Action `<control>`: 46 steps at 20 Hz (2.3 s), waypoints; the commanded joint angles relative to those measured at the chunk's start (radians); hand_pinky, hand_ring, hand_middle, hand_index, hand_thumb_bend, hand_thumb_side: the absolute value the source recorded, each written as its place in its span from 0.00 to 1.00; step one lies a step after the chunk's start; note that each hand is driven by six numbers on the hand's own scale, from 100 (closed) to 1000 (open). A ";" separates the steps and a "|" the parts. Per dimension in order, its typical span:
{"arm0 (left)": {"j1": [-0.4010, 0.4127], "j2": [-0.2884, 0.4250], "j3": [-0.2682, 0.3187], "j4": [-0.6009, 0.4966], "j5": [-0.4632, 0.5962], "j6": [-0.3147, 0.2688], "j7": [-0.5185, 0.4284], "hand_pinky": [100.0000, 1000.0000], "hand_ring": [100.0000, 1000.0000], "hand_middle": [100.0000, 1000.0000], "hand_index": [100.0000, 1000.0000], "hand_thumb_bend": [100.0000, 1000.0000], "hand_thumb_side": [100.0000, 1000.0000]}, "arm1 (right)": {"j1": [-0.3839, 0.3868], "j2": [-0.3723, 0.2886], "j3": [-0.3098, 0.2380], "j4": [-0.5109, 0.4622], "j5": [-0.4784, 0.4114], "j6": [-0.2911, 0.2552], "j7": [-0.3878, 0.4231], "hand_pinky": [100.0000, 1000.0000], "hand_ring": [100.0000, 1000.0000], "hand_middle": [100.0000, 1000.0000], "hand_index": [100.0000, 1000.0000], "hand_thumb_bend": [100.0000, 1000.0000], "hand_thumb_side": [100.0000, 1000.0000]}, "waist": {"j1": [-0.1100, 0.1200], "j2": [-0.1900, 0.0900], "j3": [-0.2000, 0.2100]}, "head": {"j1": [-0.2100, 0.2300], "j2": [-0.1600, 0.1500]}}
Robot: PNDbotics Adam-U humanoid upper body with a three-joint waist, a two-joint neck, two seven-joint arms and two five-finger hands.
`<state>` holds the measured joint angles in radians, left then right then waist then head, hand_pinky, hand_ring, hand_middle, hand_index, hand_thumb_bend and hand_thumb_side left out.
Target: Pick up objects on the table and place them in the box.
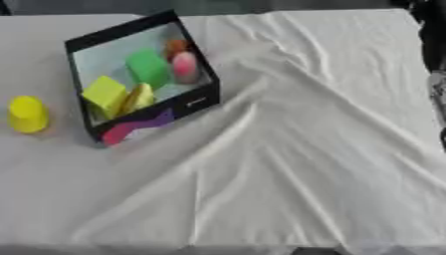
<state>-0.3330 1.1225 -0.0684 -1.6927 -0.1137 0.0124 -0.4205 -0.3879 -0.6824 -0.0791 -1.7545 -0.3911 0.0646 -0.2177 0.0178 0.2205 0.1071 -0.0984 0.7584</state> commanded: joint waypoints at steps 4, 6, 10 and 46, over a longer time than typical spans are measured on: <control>-0.043 0.050 -0.069 0.054 -0.118 0.046 -0.089 0.89 0.89 0.80 0.83 0.64 0.07 | -0.021 -0.012 -0.002 0.002 0.010 0.013 0.002 0.78 0.74 0.73 0.87 0.00 0.53 | 0.016 -0.015 -0.008 | 0.015 0.000; -0.054 0.038 -0.089 0.082 -0.135 0.058 -0.100 0.88 0.89 0.79 0.83 0.66 0.00 | -0.023 -0.012 0.000 0.003 0.011 0.015 0.003 0.78 0.74 0.73 0.87 0.00 0.53 | 0.016 -0.015 -0.009 | 0.015 0.000; -0.076 0.016 -0.117 0.128 -0.144 0.073 -0.103 0.88 0.88 0.78 0.82 0.66 0.00 | -0.021 -0.010 0.001 0.004 0.014 0.018 0.004 0.79 0.74 0.73 0.87 0.00 0.54 | 0.016 -0.017 -0.009 | 0.018 -0.001; -0.298 -0.154 -0.245 0.264 -0.133 0.055 -0.108 0.88 0.90 0.78 0.81 0.55 0.18 | -0.018 0.002 0.013 0.033 0.039 0.051 0.006 0.79 0.74 0.73 0.86 0.00 0.55 | 0.015 -0.020 -0.011 | 0.054 -0.005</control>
<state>-0.6129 0.9453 -0.3234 -1.4124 -0.2585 0.0698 -0.5251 -0.3954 -0.6638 -0.0579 -1.7172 -0.3574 0.1130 -0.2096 0.0228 0.2205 0.0972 -0.0409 0.7544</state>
